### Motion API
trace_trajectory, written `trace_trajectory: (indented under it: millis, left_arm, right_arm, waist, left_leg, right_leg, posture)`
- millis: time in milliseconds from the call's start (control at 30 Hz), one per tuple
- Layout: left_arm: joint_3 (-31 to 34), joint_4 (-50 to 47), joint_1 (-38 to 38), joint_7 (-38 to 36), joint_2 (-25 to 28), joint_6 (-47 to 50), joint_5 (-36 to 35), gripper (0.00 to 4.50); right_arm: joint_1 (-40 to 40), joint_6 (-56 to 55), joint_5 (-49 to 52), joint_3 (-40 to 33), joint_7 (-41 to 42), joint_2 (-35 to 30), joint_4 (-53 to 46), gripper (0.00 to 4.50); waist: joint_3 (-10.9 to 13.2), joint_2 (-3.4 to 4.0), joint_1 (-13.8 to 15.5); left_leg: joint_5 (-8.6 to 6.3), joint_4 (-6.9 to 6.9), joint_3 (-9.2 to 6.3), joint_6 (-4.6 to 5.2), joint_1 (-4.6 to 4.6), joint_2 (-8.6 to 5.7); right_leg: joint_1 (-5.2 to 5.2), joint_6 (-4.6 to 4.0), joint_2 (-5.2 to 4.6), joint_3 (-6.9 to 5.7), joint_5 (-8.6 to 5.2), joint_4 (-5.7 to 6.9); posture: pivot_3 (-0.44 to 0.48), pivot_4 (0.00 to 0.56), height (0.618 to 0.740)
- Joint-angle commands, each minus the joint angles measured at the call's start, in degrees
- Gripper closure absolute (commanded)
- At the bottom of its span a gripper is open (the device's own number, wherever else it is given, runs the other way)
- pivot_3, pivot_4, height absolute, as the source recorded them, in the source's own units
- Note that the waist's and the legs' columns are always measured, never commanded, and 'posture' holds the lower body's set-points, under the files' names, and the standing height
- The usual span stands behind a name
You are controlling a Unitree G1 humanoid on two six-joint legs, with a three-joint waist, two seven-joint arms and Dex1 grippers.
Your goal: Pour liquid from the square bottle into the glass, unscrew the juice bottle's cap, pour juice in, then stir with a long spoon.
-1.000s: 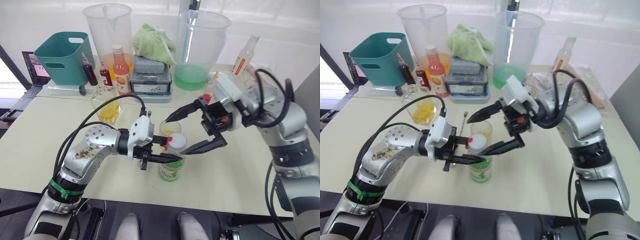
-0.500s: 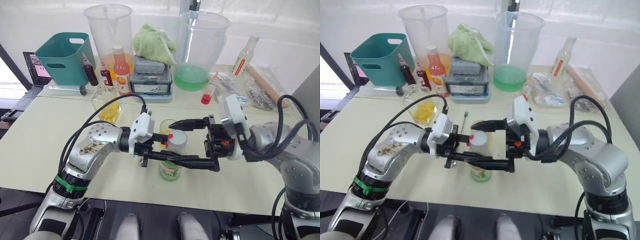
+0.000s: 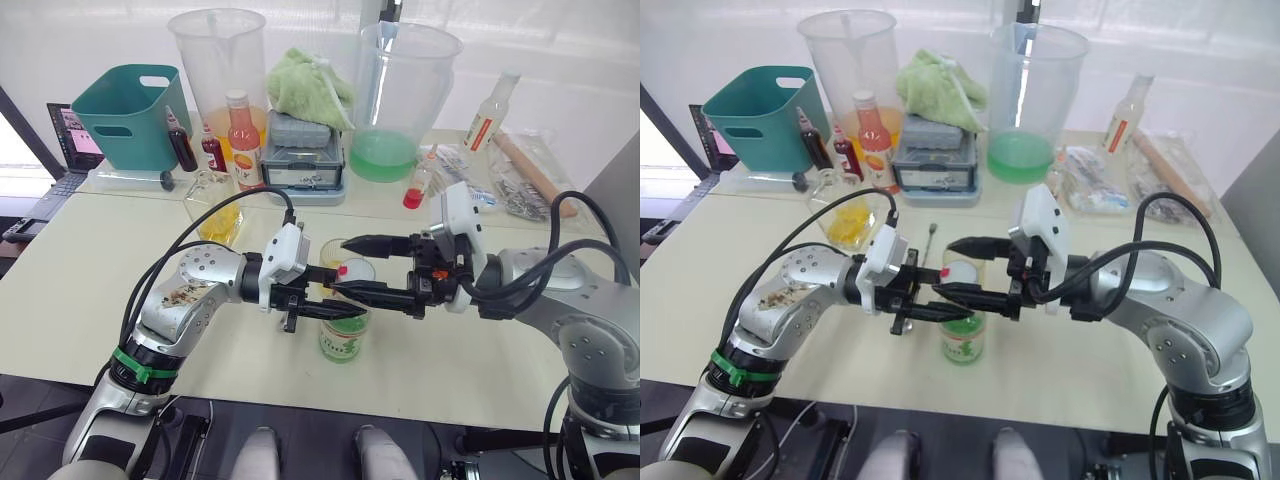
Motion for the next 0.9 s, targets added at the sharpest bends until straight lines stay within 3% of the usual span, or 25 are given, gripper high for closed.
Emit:
trace_trajectory:
  millis: [33,200,400,533,667,900]
  left_arm:
    - [-1.74,1.01,0.94,0.49,0.50,0.34,3.18,3.10]
    - [-1.54,0.93,1.05,0.80,0.69,0.49,3.26,3.10]
    - [-1.19,0.48,1.32,1.20,1.26,0.51,3.70,3.10]
    - [-1.06,-0.21,1.60,1.44,1.76,0.64,3.73,3.10]
    - [-1.01,-1.24,2.13,2.11,2.15,0.90,3.75,3.10]
    - [-1.06,-2.32,2.78,2.80,1.89,1.29,3.60,3.10]
  right_arm:
    - [-0.88,-0.79,-0.52,-0.21,0.53,-1.14,0.08,2.81]
    - [-1.24,-2.96,-1.41,0.69,3.90,-1.77,1.33,2.81]
    - [-5.86,-12.06,-8.01,6.90,24.18,-6.74,10.86,2.81]
    - [-12.43,-17.64,-12.60,10.37,32.63,-6.45,19.47,2.81]
    - [-18.16,-18.80,-13.53,11.47,35.60,-4.48,23.54,2.81]
    - [-22.20,-12.03,-7.96,8.24,33.14,-2.16,21.45,2.81]
  waist:
    - [0.00,0.00,0.02]
    - [0.00,0.00,0.01]
    - [0.00,0.01,0.02]
    - [0.00,0.01,-0.05]
    - [0.00,0.01,-0.08]
    - [0.00,0.01,-0.05]
  left_leg:
    - [0.00,0.00,0.00,0.00,0.00,0.00]
    - [0.00,0.00,0.00,0.00,0.00,0.00]
    - [0.00,0.00,0.01,0.00,0.01,0.00]
    - [0.00,-0.01,0.00,0.00,0.08,0.01]
    - [0.00,-0.02,0.00,0.00,0.07,0.01]
    - [0.00,-0.02,-0.02,0.00,0.03,0.01]
  right_leg:
    - [0.01,0.00,0.00,0.00,0.00,0.00]
    - [0.04,0.00,0.00,0.00,0.00,-0.08]
    - [0.16,0.06,0.00,-0.01,0.05,-0.29]
    - [0.25,0.06,-0.01,-0.03,0.05,-0.33]
    - [0.22,0.06,0.00,-0.04,0.06,-0.33]
    - [0.18,0.05,0.00,-0.05,0.08,-0.31]
  posture:
    - [0.000,0.150,0.723]
    - [0.000,0.150,0.723]
    - [0.000,0.150,0.723]
    - [0.000,0.150,0.723]
    - [0.000,0.150,0.723]
    - [0.000,0.150,0.723]
